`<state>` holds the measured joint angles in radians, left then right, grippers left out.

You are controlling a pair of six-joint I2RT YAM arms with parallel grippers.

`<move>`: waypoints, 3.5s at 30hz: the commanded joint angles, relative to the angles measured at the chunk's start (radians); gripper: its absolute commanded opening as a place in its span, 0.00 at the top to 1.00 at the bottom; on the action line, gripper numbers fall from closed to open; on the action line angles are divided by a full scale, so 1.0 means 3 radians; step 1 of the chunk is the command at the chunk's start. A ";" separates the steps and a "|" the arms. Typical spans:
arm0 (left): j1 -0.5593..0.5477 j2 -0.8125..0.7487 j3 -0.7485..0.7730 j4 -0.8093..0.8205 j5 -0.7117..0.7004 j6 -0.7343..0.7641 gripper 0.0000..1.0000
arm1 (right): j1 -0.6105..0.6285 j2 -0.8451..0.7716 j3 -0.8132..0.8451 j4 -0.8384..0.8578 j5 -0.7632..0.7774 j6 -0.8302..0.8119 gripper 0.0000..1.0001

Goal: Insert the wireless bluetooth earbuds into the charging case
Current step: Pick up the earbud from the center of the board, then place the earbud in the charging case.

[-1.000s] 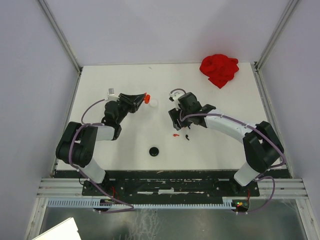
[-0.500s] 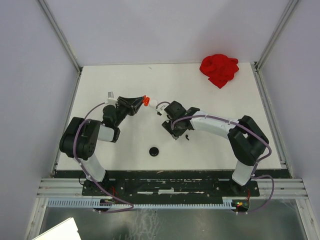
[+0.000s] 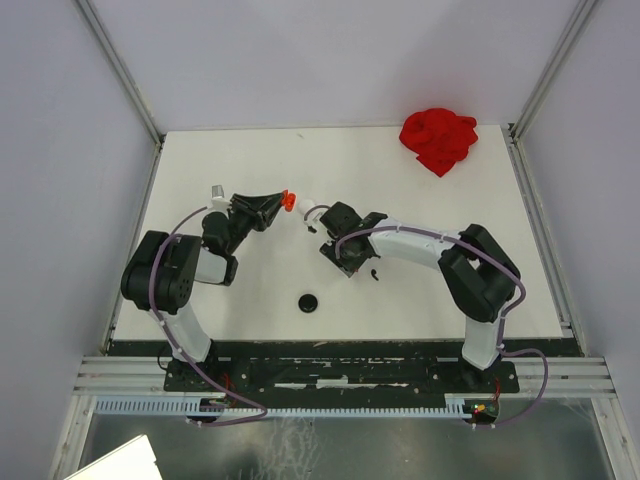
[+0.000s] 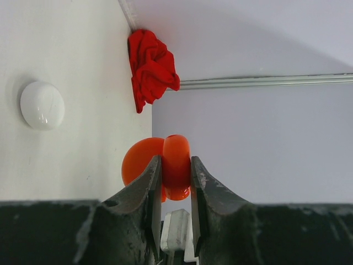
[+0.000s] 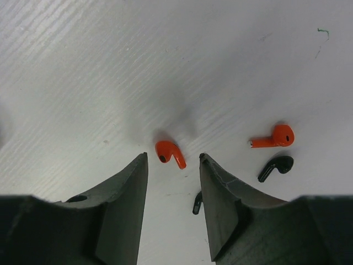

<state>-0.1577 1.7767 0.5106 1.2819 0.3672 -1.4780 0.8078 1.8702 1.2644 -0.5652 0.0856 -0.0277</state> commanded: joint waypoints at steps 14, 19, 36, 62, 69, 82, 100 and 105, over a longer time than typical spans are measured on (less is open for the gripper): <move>0.0044 0.0085 -0.0015 0.0359 0.0093 -0.0150 0.97 | 0.0012 0.0122 0.0193 -0.0044 0.0068 -0.0097 0.55; 0.0045 0.0096 -0.0018 0.0385 0.0095 -0.0166 0.97 | 0.0012 0.0142 0.0198 -0.0044 0.0046 -0.0102 0.56; 0.0048 0.0101 -0.0030 0.0404 0.0095 -0.0176 0.97 | 0.0013 0.0233 0.0244 -0.0069 -0.0014 -0.0112 0.60; 0.0054 0.0091 -0.0043 0.0412 0.0100 -0.0187 0.97 | 0.0012 0.0278 0.0277 -0.0107 -0.0040 -0.0133 0.72; 0.0051 0.0044 -0.0059 0.0392 0.0099 -0.0187 0.97 | -0.0019 -0.0007 0.0262 0.0167 -0.0011 -0.0015 0.89; -0.0156 0.0020 0.0117 0.0186 0.0166 -0.0196 0.97 | -0.0470 -0.1075 -0.0598 0.2620 -0.0165 0.0638 0.98; -0.0649 0.0582 0.0440 0.0685 0.0134 -0.0772 0.97 | -0.0514 -0.0689 -0.1651 0.5749 -0.0519 0.0684 0.98; -0.0654 0.0599 0.0458 0.0629 0.0115 -0.0849 0.97 | -0.0511 -0.0577 -0.1711 0.5898 -0.0617 0.0577 0.98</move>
<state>-0.3504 1.9495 0.6174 1.4117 0.4015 -1.6817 0.6525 1.6752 0.7673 1.0340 -0.0559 0.1703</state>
